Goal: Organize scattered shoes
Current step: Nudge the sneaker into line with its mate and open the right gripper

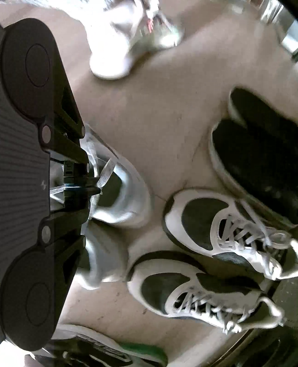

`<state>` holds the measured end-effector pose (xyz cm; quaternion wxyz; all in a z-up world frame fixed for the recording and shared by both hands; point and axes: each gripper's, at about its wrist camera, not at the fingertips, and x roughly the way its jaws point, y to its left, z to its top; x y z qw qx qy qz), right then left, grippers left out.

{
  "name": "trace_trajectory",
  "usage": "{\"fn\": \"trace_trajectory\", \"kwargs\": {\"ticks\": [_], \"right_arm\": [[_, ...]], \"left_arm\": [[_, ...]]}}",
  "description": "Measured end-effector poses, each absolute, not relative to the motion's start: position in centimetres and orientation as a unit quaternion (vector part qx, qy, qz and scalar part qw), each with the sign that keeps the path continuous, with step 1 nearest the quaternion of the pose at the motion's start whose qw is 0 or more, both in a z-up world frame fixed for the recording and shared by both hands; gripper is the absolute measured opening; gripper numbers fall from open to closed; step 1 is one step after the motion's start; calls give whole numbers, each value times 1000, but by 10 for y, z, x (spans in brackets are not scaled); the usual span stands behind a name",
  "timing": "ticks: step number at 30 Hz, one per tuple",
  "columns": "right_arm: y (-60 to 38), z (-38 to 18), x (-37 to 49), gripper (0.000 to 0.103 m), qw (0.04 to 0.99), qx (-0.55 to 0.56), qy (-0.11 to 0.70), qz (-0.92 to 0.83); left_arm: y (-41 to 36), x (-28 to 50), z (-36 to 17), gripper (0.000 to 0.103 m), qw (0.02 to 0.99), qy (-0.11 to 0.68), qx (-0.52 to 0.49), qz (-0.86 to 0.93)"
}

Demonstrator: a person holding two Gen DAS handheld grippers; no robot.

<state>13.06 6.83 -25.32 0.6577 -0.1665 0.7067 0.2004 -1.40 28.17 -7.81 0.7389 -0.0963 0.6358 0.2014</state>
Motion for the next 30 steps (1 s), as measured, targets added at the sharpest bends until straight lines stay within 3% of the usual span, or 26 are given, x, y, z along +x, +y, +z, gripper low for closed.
{"fn": "trace_trajectory", "kwargs": {"ticks": [3, 6, 7, 12, 14, 15, 18, 30], "right_arm": [[63, -284, 132, 5, 634, -124, 735, 203], [58, -271, 128, 19, 648, -117, 722, 210], [58, -268, 128, 30, 649, -116, 722, 212], [22, -188, 140, 57, 679, -56, 683, 264], [9, -163, 144, 58, 694, -44, 666, 270], [2, -151, 146, 58, 701, -39, 658, 273], [-14, -138, 144, 9, 699, -41, 656, 280], [34, -229, 110, 3, 682, -62, 673, 280]], "left_arm": [[282, -12, -80, 85, 737, 638, -92, 203], [278, -8, -80, 85, 737, 640, -89, 199], [276, -7, -79, 85, 738, 640, -88, 196], [262, -3, -77, 85, 742, 640, -79, 182], [254, -1, -76, 85, 744, 640, -75, 176], [252, -1, -76, 85, 745, 640, -74, 175], [245, 1, -75, 85, 747, 639, -69, 171], [248, 3, -84, 85, 737, 648, -54, 183]]}}
